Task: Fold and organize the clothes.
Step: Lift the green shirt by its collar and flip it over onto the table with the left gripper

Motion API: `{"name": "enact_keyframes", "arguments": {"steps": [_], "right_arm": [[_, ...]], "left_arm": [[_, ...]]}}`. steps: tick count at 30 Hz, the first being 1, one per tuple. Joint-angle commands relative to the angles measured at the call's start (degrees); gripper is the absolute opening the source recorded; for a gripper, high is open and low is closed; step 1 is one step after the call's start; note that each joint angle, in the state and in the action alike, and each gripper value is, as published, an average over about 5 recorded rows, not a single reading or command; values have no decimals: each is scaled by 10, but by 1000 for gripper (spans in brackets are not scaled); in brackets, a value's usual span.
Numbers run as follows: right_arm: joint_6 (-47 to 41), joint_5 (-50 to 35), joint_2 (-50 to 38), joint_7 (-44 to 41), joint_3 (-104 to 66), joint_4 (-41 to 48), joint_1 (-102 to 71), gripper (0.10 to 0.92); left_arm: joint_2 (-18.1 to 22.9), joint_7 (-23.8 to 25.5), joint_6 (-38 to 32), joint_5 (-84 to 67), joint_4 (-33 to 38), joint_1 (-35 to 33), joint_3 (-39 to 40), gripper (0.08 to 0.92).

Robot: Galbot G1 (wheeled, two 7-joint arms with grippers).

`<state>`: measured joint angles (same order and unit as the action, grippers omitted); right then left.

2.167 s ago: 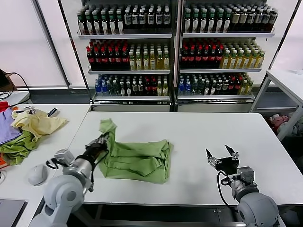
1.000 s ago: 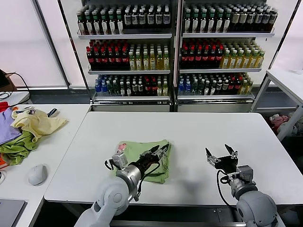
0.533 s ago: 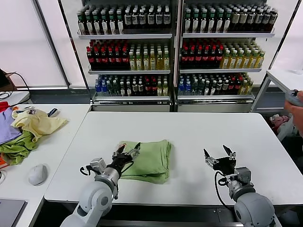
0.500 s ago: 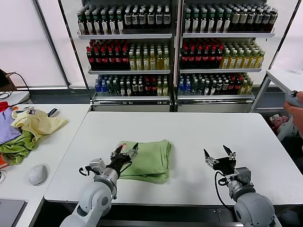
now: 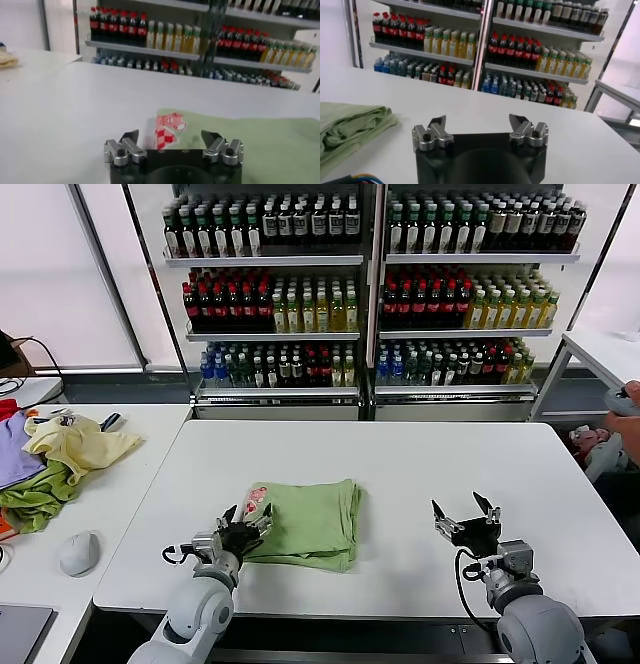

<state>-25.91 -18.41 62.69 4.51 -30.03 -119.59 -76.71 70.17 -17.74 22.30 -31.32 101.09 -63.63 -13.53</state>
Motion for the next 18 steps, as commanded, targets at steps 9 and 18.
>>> {"name": "enact_keyframes", "arguments": {"steps": [9, 18], "right_arm": [[-2, 0, 0, 0, -8, -8, -8, 823], [-2, 0, 1, 1, -12, -12, -12, 823]], "left_arm": [[-9, 24, 34, -111, -2, -4, -16, 593], [1, 51, 47, -261, -5, -5, -49, 333]]}}
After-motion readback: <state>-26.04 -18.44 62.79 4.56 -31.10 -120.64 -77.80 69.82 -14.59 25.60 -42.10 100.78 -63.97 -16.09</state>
